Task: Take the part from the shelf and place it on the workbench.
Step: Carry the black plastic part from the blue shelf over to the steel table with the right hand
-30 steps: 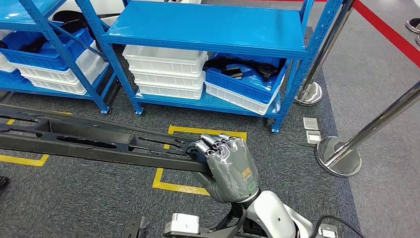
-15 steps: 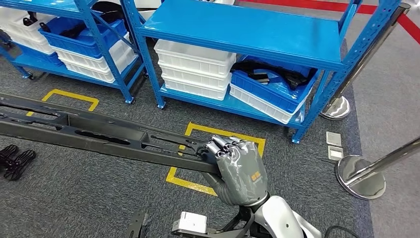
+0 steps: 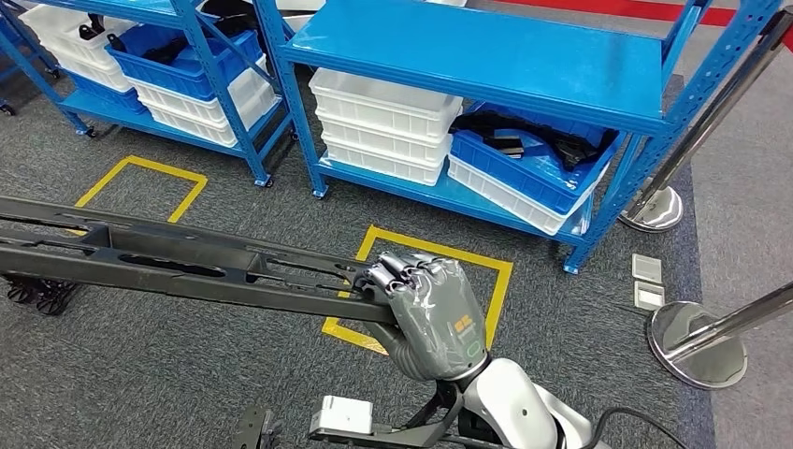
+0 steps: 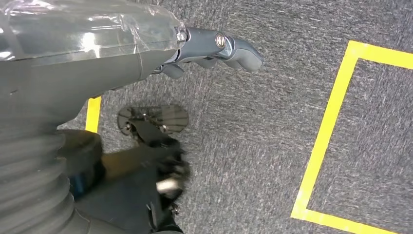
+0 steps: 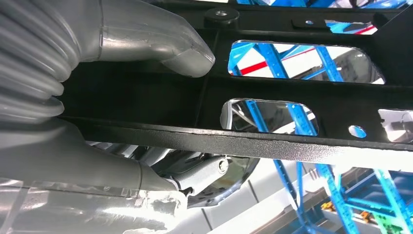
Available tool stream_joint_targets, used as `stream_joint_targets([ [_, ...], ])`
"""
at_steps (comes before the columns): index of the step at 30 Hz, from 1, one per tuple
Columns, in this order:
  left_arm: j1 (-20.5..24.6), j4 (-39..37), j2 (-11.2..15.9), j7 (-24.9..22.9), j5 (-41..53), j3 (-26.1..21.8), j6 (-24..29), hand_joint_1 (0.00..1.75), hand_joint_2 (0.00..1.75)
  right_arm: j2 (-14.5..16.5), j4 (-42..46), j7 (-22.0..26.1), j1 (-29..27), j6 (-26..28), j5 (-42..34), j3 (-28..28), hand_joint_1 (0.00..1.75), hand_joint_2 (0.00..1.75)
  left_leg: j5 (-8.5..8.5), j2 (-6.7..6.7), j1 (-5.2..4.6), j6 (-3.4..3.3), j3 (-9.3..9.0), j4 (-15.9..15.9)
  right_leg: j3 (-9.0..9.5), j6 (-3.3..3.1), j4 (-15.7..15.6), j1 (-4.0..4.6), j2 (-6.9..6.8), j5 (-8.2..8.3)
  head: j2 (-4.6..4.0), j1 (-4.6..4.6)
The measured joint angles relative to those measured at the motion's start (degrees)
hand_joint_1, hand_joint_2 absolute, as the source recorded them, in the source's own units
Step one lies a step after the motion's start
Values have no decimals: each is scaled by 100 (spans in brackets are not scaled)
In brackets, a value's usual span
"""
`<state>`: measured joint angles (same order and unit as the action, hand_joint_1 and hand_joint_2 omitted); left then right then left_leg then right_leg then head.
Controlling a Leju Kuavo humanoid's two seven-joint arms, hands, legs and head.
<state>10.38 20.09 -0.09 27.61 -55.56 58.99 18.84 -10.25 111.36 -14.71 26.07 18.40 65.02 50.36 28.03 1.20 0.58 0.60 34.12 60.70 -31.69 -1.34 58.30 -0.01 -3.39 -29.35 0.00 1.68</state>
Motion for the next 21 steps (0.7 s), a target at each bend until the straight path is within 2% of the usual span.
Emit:
stream_joint_targets([
  [1,-1,0,0,0,1,0,0,0,175,1,0,-3,1,-4,7,0,175,175,-41,38,-22,-29,-76,-182,0,18,3,11,-28,-5,0,1],
  [2,-5,0,0,0,2,0,0,0,175,3,0,-3,2,-7,10,0,175,175,-33,36,-39,-51,-71,-210,-2,39,2,19,-50,-6,0,-6],
  [4,-19,0,-1,-4,9,0,0,0,175,6,0,-2,2,-14,11,1,175,175,-60,-31,-30,-99,-64,-251,10,93,-5,24,-91,-13,0,-28],
  [6,-17,-1,-2,-14,21,0,-3,0,175,5,0,-2,3,-22,12,-1,175,175,-108,-84,-3,-164,-88,-336,-48,143,162,22,-8,-169,0,-74],
  [7,-12,-2,-2,-22,27,0,-7,0,175,4,0,-2,1,-26,12,-3,175,175,-131,-108,8,-190,-98,-369,-149,159,396,16,79,-326,0,-109],
  [9,-9,-2,-4,-39,35,0,-19,0,175,4,-2,-3,-11,-38,11,-6,175,175,-148,-169,6,-222,-86,-365,-518,179,1201,-3,255,-717,0,-178],
  [10,-11,-2,-5,-47,37,0,-24,0,175,3,-5,-3,-20,-45,11,-7,175,175,-148,-209,5,-228,-77,-351,-686,188,1554,-10,298,-829,0,-202],
  [11,-13,-2,-7,-54,37,0,-26,0,175,3,-10,-4,-29,-53,11,-7,175,175,-143,-256,5,-229,-71,-334,-775,195,1734,-19,319,-834,0,-223],
  [12,-13,-2,-7,-58,37,0,-26,0,175,2,-15,-4,-33,-58,11,-7,175,175,-138,-306,8,-227,-68,-317,-738,198,1640,-30,325,-706,0,-239],
  [13,-13,-2,-7,-61,37,0,-27,0,175,3,-21,-4,-33,-63,11,-7,175,175,-129,-365,13,-219,-66,-295,-599,198,1327,-45,343,-486,0,-257],
  [14,-12,-3,-7,-62,38,0,-28,0,175,4,-26,-3,-32,-67,11,-7,175,175,-116,-419,20,-204,-66,-269,-400,194,883,-62,389,-259,0,-275],
  [16,-9,-4,-7,-63,40,0,-31,0,175,5,-34,-3,-30,-72,10,-8,175,175,-98,-508,30,-154,-38,-220,-93,179,211,-81,559,-28,0,-300],
  [18,-13,-4,-7,-70,45,0,-33,0,175,5,-40,-3,-32,-78,8,-9,175,175,-113,-569,40,-87,10,-205,-43,147,67,-62,647,-25,0,-297],
  [20,-23,-5,-4,-82,49,0,-37,0,175,9,-44,-2,-32,-86,7,-10,175,175,-130,-621,57,-20,33,-209,-53,87,39,-53,581,18,0,-280],
  [21,-26,-7,-2,-88,49,0,-38,0,175,15,-46,-2,-33,-91,7,-10,175,175,-101,-592,57,8,46,-172,-45,54,18,-62,539,36,0,-270],
])
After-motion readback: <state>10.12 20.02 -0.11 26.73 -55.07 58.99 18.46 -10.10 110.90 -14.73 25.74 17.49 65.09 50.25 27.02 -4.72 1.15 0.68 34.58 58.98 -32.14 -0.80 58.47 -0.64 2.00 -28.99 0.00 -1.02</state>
